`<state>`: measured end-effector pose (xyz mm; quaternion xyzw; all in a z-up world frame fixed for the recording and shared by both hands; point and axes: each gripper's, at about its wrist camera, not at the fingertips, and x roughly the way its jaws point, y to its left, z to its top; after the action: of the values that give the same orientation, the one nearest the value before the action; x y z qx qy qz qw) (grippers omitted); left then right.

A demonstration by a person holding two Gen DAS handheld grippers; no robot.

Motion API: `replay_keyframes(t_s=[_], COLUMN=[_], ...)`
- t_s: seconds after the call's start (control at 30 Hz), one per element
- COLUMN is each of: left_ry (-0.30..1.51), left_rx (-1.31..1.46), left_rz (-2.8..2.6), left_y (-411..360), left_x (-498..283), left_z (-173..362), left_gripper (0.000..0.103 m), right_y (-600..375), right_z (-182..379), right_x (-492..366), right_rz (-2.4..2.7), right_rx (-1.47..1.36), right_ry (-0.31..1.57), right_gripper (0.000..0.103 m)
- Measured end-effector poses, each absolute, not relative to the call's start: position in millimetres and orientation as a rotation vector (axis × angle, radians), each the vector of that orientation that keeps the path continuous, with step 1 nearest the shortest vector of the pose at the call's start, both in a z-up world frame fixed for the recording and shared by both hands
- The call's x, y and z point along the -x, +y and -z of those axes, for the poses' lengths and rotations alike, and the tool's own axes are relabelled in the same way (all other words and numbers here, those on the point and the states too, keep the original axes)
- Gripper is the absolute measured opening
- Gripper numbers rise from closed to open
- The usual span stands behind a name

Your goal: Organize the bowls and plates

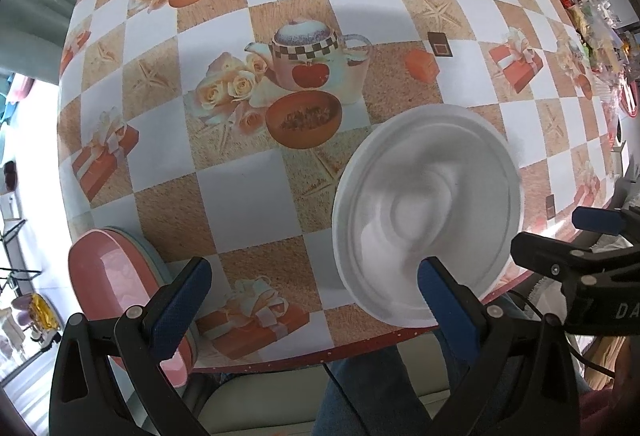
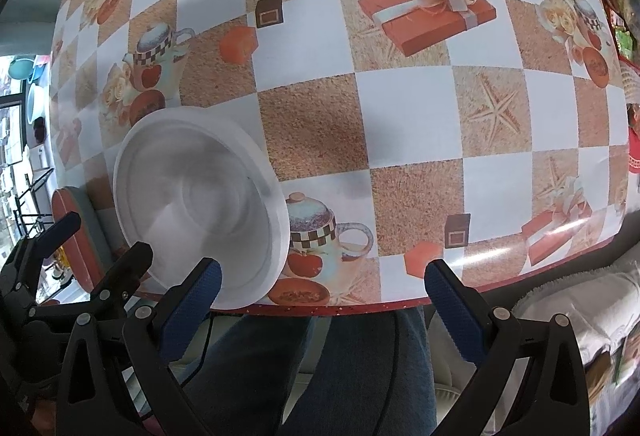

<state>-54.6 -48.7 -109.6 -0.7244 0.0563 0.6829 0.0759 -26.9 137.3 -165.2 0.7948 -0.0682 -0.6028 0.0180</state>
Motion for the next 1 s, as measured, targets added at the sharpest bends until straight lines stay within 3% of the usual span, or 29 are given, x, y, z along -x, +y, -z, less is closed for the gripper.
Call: replay_keyframes(t_s=[1.0], left_ry=[0.183], left_rx=[2.212], left_rz=[-2.029], left_y=[-45], left_x=[55], left_z=[127], left_gripper=[0.103], right_y=[139], right_z=[181], right_x=[31], right_rz=[1.829], right_rx=[-2.495], right_ry=[-0.243], right_gripper=[0.102])
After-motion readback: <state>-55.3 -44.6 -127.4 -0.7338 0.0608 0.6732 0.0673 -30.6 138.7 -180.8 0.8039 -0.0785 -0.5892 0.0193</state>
